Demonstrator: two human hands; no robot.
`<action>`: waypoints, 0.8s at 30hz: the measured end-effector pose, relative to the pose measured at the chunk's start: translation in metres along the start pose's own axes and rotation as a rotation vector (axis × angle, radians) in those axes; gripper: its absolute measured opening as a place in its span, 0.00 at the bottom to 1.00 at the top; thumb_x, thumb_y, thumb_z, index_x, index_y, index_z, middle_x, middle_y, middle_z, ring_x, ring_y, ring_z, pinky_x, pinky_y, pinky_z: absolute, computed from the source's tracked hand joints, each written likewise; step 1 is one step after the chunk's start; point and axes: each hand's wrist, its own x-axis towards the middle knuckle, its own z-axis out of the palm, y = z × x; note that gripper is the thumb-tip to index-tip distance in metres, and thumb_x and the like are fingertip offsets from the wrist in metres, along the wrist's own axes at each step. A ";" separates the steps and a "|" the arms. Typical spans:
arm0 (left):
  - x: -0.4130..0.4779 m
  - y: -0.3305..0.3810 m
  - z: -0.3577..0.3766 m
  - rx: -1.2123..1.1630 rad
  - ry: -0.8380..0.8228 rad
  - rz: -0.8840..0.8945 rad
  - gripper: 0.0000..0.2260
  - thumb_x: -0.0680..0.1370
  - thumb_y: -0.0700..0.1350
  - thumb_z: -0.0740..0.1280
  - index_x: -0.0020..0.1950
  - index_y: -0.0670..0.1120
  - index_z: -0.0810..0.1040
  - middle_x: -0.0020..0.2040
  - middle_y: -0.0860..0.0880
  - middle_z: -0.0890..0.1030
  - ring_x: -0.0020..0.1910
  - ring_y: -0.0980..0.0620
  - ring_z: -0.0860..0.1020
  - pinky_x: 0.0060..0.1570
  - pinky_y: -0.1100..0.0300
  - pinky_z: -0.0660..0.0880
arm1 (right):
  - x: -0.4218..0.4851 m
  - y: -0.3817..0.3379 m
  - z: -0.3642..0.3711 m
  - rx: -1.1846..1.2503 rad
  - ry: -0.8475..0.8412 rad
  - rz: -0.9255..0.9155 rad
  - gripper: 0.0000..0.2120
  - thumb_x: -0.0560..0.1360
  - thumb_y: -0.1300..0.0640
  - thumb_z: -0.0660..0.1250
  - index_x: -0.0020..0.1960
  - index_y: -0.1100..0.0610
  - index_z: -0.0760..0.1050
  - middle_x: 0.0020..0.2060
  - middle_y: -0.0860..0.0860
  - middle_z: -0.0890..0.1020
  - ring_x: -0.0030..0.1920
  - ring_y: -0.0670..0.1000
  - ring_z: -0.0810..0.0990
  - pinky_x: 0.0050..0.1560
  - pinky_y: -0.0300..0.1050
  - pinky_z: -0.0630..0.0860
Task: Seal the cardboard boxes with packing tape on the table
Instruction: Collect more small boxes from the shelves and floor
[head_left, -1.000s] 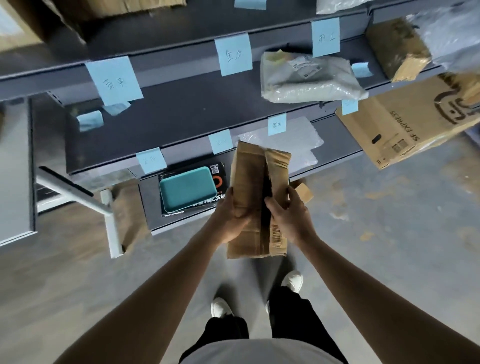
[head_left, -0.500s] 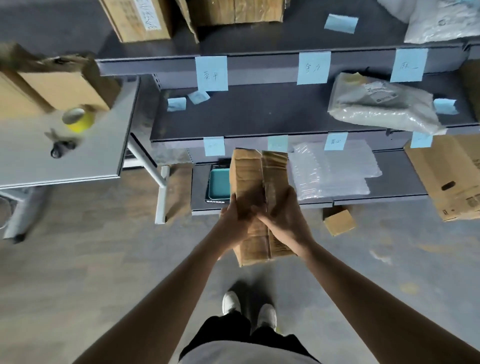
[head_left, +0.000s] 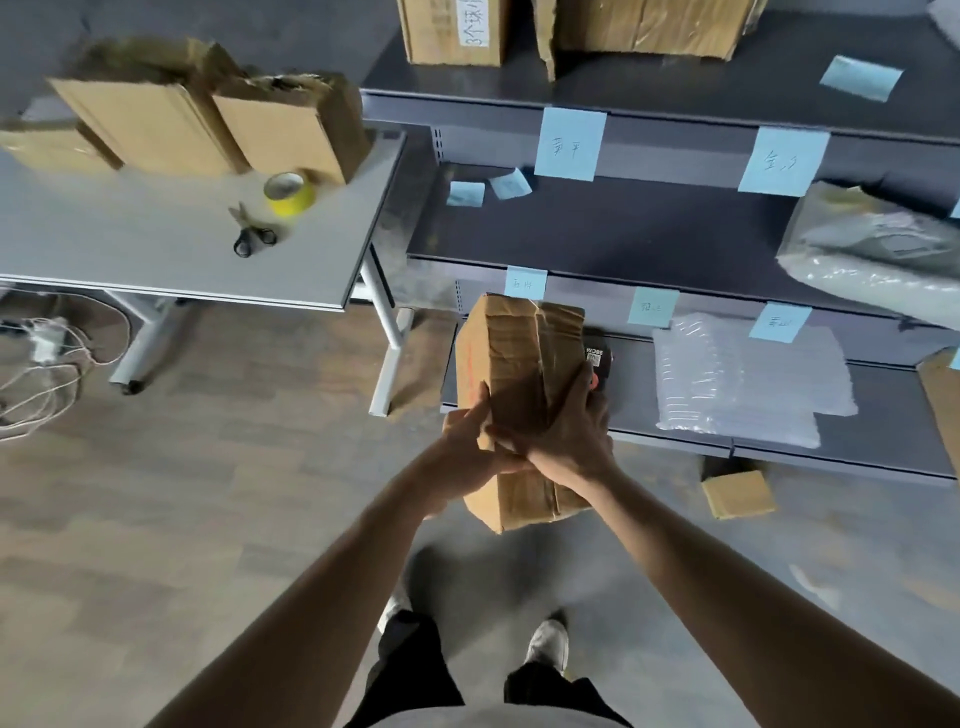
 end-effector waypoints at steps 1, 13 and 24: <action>-0.001 -0.005 -0.008 -0.017 0.004 -0.002 0.45 0.72 0.53 0.76 0.79 0.63 0.51 0.75 0.52 0.59 0.72 0.45 0.64 0.66 0.51 0.69 | 0.000 -0.006 0.006 -0.009 0.007 -0.015 0.69 0.60 0.31 0.77 0.79 0.52 0.31 0.72 0.58 0.58 0.73 0.62 0.60 0.71 0.58 0.62; -0.011 -0.062 -0.163 -0.007 0.179 0.091 0.29 0.79 0.64 0.60 0.78 0.63 0.55 0.76 0.51 0.61 0.73 0.43 0.66 0.66 0.42 0.72 | 0.019 -0.138 0.086 0.042 0.079 -0.219 0.42 0.71 0.31 0.65 0.78 0.41 0.50 0.66 0.51 0.73 0.66 0.56 0.73 0.66 0.60 0.73; -0.004 -0.102 -0.293 -0.062 0.423 0.147 0.21 0.82 0.54 0.60 0.76 0.56 0.67 0.67 0.44 0.70 0.68 0.46 0.70 0.64 0.56 0.66 | 0.048 -0.264 0.149 0.050 0.058 -0.314 0.42 0.73 0.38 0.70 0.80 0.48 0.55 0.65 0.55 0.72 0.66 0.56 0.73 0.66 0.51 0.72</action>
